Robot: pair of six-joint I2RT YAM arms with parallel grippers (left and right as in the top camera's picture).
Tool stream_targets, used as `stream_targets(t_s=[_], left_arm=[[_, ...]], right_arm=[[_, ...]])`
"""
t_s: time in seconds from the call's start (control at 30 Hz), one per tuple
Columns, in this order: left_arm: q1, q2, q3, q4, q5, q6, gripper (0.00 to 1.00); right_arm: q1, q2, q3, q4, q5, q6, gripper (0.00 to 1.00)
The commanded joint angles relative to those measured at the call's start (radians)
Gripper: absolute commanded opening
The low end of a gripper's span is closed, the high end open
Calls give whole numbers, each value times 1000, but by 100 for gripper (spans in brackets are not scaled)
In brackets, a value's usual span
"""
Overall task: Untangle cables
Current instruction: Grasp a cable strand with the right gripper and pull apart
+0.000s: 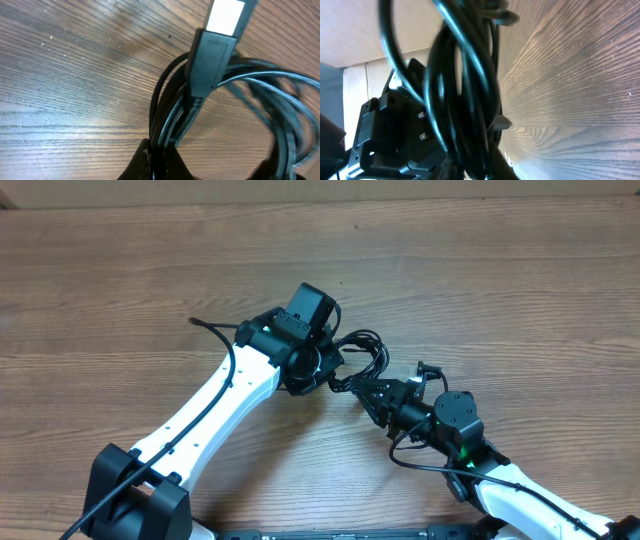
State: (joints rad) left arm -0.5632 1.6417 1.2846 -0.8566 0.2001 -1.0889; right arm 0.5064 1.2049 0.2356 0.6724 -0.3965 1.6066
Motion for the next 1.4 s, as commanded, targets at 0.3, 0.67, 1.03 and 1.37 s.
stream_targets(t_s=[0.3,0.67,1.03,1.37], left_arm=[[-8,-24,16,103,378,306,4],[0,-24,16,161,654,485,4],[84,-24,16,219,783,521,4],[147,-24,16,227,475,349,4]], right_arm=[[5,-3,13,27,153,-70,4],[5,-3,13,-45,227,-150,4],[3,-3,13,-264,203,-204,4],[3,-3,13,-290,37,-325,16]])
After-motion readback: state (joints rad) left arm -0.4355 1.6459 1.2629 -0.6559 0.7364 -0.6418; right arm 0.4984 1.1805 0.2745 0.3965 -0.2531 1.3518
